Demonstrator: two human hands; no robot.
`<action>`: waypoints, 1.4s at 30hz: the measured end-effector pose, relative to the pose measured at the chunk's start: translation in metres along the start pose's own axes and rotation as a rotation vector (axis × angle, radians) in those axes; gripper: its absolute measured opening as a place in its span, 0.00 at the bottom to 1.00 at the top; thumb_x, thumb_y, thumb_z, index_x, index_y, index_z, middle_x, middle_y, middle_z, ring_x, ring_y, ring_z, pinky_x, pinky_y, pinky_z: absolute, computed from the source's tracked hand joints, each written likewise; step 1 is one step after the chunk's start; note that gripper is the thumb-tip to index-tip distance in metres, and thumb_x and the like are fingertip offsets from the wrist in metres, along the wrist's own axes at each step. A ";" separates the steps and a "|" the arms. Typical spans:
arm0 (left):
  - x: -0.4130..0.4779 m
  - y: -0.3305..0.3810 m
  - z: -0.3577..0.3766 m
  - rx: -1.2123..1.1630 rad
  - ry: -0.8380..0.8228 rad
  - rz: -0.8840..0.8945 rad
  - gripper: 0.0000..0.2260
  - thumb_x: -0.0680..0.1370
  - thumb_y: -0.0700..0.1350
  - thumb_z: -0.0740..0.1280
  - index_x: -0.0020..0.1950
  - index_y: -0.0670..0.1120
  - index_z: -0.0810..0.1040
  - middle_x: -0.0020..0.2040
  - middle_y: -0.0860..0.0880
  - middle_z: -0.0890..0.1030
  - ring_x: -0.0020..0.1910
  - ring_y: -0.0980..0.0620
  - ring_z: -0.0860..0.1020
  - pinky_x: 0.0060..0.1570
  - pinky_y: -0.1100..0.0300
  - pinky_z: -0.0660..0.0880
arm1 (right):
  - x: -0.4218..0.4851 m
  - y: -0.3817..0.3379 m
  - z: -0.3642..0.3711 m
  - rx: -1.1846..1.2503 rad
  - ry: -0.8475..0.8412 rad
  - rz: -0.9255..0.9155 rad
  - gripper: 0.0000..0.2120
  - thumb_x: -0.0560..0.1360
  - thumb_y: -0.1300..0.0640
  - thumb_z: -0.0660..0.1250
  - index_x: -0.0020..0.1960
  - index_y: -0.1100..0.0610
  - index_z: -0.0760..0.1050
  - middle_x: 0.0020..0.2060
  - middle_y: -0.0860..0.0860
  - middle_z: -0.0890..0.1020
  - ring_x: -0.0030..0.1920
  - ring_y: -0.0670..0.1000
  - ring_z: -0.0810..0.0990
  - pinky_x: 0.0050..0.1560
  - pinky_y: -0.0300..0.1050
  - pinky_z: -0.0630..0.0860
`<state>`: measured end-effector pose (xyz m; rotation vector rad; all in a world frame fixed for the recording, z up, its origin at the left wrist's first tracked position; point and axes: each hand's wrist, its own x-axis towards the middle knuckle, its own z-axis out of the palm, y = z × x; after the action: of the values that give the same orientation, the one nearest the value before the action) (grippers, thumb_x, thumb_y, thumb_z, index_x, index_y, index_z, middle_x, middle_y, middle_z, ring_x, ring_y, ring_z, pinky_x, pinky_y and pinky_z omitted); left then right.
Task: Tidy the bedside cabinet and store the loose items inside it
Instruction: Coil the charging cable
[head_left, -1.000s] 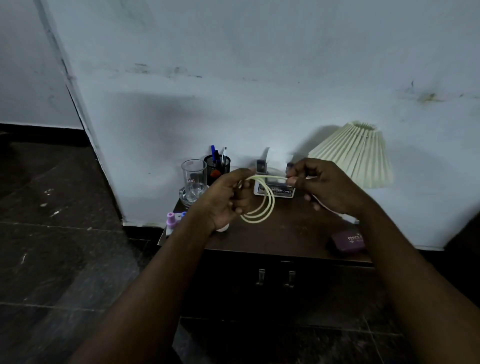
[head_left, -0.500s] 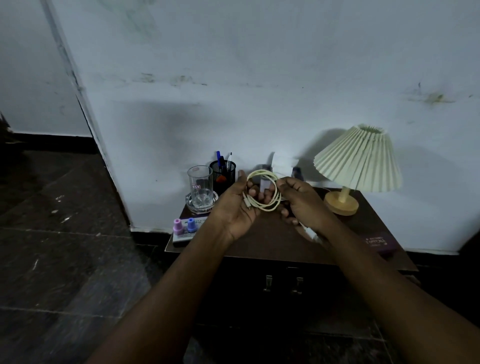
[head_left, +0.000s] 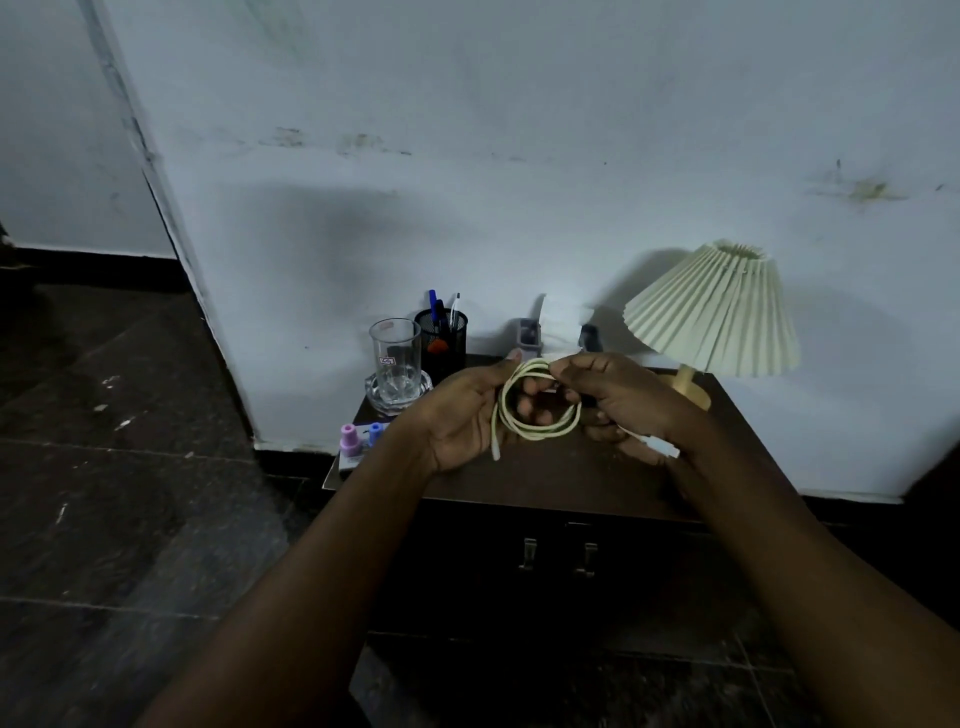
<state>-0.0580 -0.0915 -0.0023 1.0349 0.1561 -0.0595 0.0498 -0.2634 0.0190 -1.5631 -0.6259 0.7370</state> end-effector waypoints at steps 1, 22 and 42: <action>0.001 -0.001 0.001 0.007 0.026 0.013 0.17 0.85 0.51 0.62 0.43 0.44 0.83 0.31 0.50 0.77 0.29 0.54 0.77 0.35 0.58 0.79 | -0.001 -0.001 -0.001 -0.025 -0.013 -0.021 0.15 0.85 0.57 0.62 0.60 0.69 0.77 0.33 0.53 0.72 0.23 0.45 0.59 0.23 0.34 0.55; 0.011 -0.006 0.006 -0.193 -0.140 -0.007 0.16 0.86 0.48 0.58 0.40 0.46 0.74 0.27 0.56 0.60 0.23 0.59 0.56 0.32 0.62 0.70 | -0.011 -0.009 -0.002 0.010 0.307 -0.129 0.16 0.81 0.51 0.69 0.41 0.61 0.82 0.29 0.54 0.75 0.29 0.50 0.73 0.28 0.41 0.72; 0.009 -0.008 0.001 -0.278 -0.215 -0.025 0.17 0.87 0.49 0.57 0.42 0.44 0.73 0.27 0.54 0.60 0.22 0.59 0.64 0.38 0.62 0.77 | 0.013 0.018 0.008 0.519 0.016 0.233 0.12 0.83 0.58 0.61 0.50 0.66 0.78 0.32 0.52 0.70 0.24 0.43 0.64 0.21 0.34 0.59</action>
<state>-0.0501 -0.0965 -0.0101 0.7434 -0.0183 -0.1665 0.0517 -0.2509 -0.0003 -1.1653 -0.2115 0.9716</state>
